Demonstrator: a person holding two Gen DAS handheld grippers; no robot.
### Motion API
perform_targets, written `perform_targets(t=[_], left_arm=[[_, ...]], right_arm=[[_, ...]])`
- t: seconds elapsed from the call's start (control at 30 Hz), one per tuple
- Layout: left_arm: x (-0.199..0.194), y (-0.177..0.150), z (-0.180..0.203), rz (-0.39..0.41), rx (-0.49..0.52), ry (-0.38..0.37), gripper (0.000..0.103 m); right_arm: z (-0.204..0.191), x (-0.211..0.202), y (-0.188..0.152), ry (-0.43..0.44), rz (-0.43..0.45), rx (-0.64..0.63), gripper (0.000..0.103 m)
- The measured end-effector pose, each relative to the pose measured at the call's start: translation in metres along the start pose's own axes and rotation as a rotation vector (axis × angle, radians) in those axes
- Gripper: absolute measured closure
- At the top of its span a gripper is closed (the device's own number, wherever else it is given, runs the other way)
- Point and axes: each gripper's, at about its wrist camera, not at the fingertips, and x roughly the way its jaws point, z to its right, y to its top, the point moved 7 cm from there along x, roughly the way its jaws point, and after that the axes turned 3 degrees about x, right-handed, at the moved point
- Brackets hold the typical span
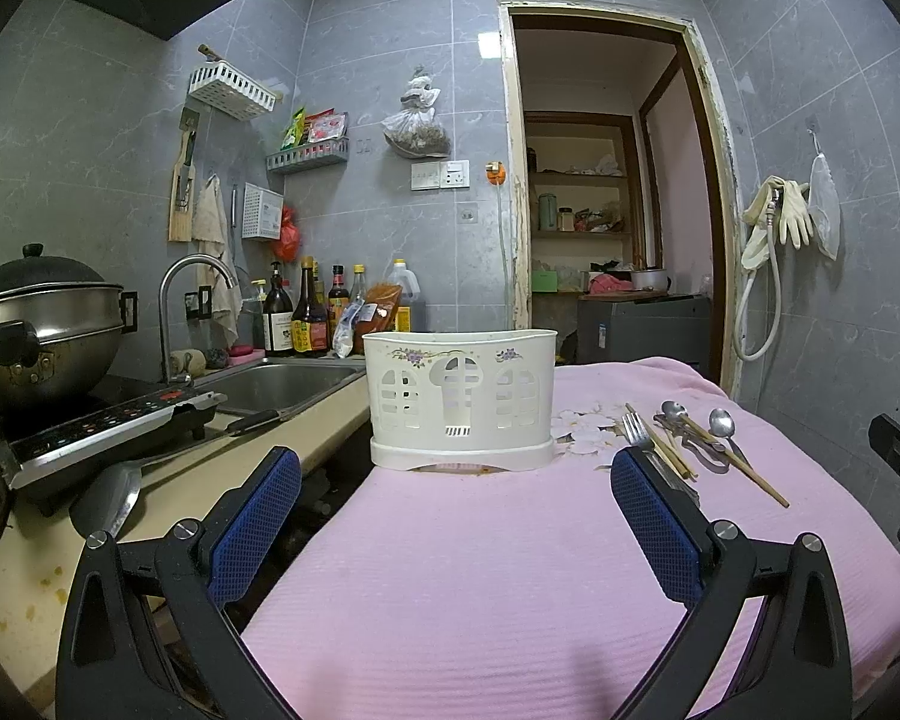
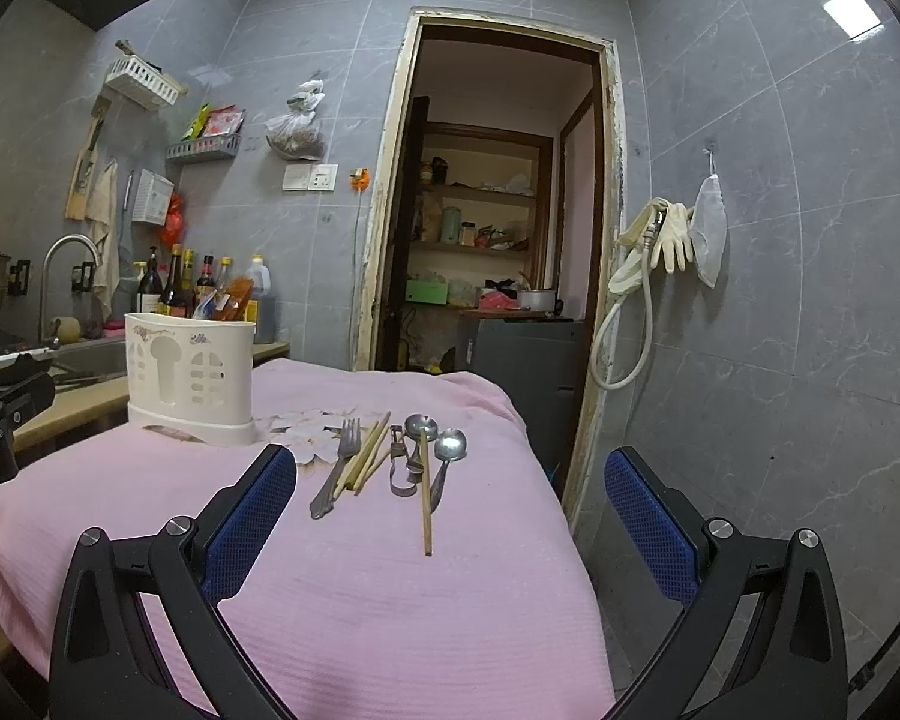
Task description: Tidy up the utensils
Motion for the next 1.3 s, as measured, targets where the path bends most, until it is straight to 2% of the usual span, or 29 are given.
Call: perform_targets(t=[1.3], left_arm=[[0.0005,-0.0043,-0.0049,-0.005,0.0,0.008,0.002]], right_arm=[[-0.0032,0.002,-0.0056,0.003,-0.016,-0.012,0.0]])
